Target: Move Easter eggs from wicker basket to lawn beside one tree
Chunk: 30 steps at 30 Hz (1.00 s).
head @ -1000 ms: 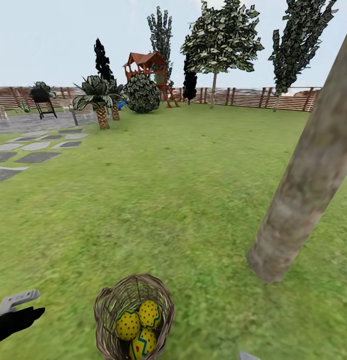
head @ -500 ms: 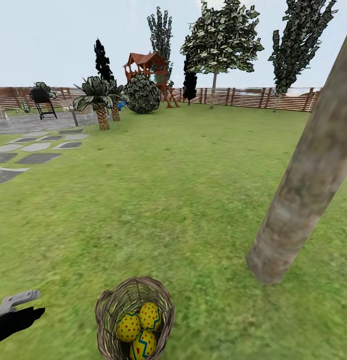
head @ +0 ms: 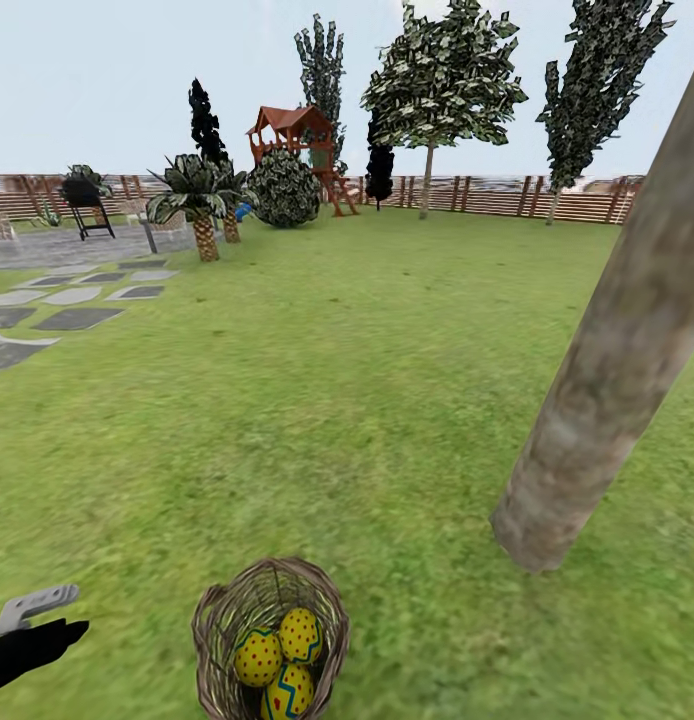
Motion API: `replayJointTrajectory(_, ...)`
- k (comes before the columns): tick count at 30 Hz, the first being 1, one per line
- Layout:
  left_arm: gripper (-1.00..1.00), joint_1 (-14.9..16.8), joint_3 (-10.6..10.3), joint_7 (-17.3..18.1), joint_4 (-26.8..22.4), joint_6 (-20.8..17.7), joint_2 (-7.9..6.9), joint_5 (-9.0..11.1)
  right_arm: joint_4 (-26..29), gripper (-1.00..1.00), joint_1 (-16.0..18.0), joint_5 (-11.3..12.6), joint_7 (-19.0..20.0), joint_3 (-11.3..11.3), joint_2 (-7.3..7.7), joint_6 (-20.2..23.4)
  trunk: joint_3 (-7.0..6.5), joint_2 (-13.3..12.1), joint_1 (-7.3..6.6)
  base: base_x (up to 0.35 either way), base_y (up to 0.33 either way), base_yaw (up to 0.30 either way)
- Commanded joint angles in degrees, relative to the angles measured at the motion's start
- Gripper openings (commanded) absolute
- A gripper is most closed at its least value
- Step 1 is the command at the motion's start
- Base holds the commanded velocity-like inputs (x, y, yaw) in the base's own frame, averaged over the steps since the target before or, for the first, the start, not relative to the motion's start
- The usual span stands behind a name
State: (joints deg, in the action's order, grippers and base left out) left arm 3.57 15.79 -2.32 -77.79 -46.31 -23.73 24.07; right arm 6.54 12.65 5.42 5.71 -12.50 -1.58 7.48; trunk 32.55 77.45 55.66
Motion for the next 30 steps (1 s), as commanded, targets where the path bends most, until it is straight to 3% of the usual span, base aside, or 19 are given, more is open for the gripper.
replayJointTrajectory(1,1.0,0.0,0.0,-0.2,0.0,-0.3,0.0,0.5,0.1,1.0,-0.4,0.6,0.1,0.0,-0.02,0.3,-0.13,-0.4,-0.23,0.0,0.0,0.0)
replayJointTrajectory(10,1.0,0.0,0.0,-0.2,0.1,-0.3,0.0,0.5,-0.2,1.0,-4.3,0.6,0.1,0.0,-0.09,0.3,-1.75,-4.0,-2.2,0.0,0.0,0.0)
replayJointTrajectory(30,1.0,0.1,0.0,-0.2,0.1,-0.4,0.0,0.6,-0.1,1.0,-4.9,0.6,0.1,0.0,-0.09,0.4,-5.34,-12.0,-6.6,0.0,0.0,0.0)
